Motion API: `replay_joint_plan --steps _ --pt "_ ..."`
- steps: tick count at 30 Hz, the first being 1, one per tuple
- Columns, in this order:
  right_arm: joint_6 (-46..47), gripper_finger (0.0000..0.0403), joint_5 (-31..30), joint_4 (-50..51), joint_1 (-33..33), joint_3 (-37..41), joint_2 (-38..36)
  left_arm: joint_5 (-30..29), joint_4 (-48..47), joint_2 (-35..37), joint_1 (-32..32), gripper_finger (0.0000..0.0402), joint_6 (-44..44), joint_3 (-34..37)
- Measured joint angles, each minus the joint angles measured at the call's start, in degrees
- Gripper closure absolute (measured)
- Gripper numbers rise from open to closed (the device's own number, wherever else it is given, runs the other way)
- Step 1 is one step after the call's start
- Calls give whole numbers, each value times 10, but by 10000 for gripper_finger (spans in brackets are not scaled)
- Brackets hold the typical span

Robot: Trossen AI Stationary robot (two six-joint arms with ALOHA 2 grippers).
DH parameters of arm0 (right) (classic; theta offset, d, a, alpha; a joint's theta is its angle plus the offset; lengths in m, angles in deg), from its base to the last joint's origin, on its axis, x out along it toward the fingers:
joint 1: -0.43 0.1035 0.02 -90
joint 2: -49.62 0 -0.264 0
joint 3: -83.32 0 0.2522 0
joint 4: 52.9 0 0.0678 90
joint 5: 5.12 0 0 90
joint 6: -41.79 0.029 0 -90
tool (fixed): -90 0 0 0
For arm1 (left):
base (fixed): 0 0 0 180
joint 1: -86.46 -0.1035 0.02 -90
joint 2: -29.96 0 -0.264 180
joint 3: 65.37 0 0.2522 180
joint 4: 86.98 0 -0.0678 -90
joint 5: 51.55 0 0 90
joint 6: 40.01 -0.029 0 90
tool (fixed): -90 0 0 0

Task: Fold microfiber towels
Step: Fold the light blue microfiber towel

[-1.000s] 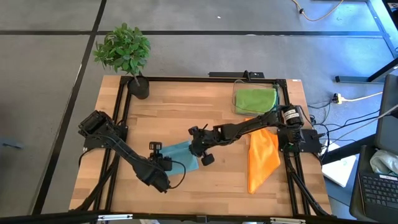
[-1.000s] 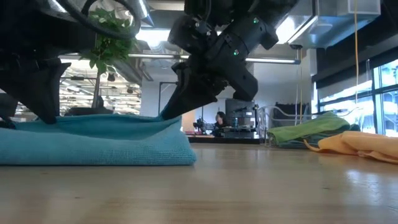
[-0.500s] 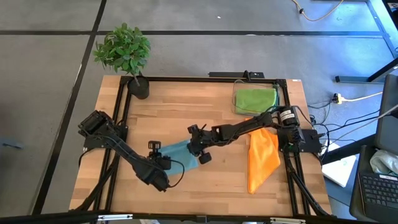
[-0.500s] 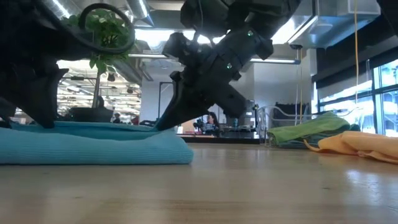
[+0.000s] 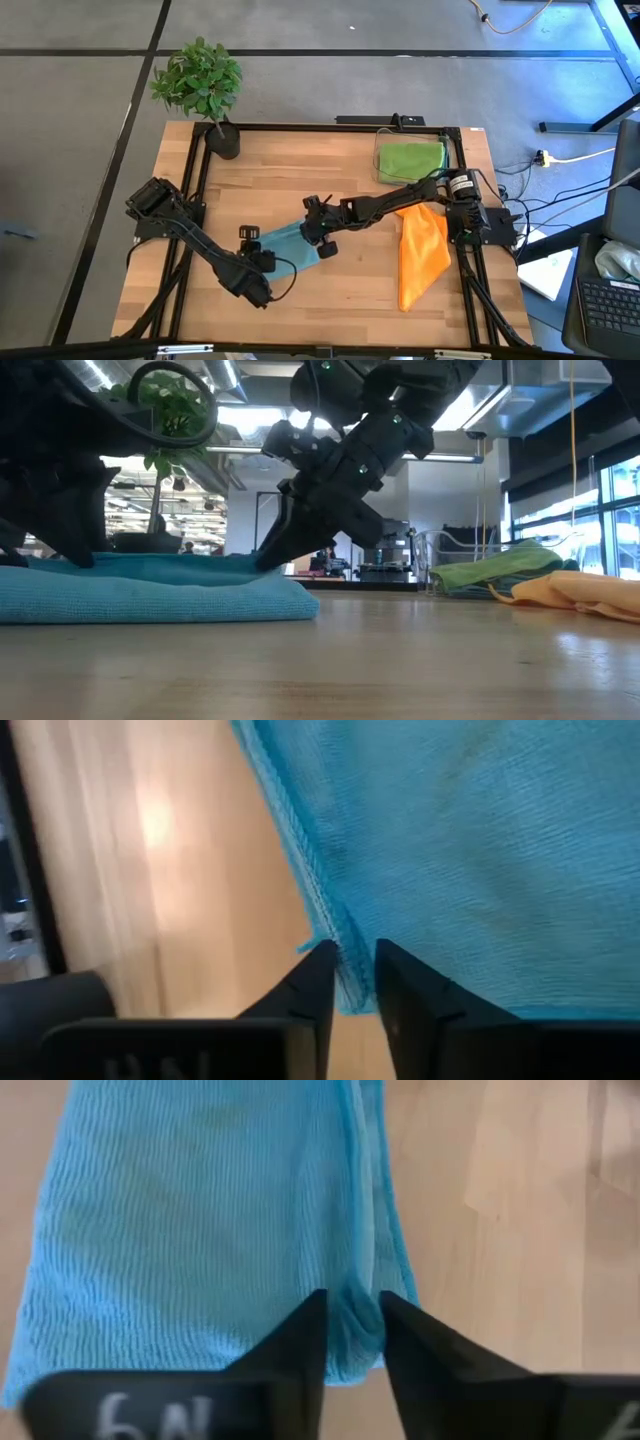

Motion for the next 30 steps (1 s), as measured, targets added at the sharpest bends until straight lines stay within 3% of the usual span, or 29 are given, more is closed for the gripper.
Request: replay_joint_plan --steps 4,9,14,18,21,24,26,30 --pt "15 261 0 -3 0 0 0 -12 -28 0 0 309 23 0" --pt "35 215 -28 -2 0 0 0 -13 -72 0 7 303 60 0" --pt "35 194 -94 1 4 0 -3 -13 -69 0 22 305 75 -22" --pt "35 192 -142 -6 12 -1 -16 -26 -5 0 29 305 71 -39" --pt "51 192 -106 -15 21 -1 -27 -37 62 0 34 305 48 -39" --pt "70 192 36 -16 29 -1 -28 -43 106 0 37 305 37 -37" --pt "81 192 100 -24 34 -1 -21 -47 117 0 37 305 31 -32" --pt "78 195 74 -31 32 -1 14 -51 138 0 30 305 32 -7"
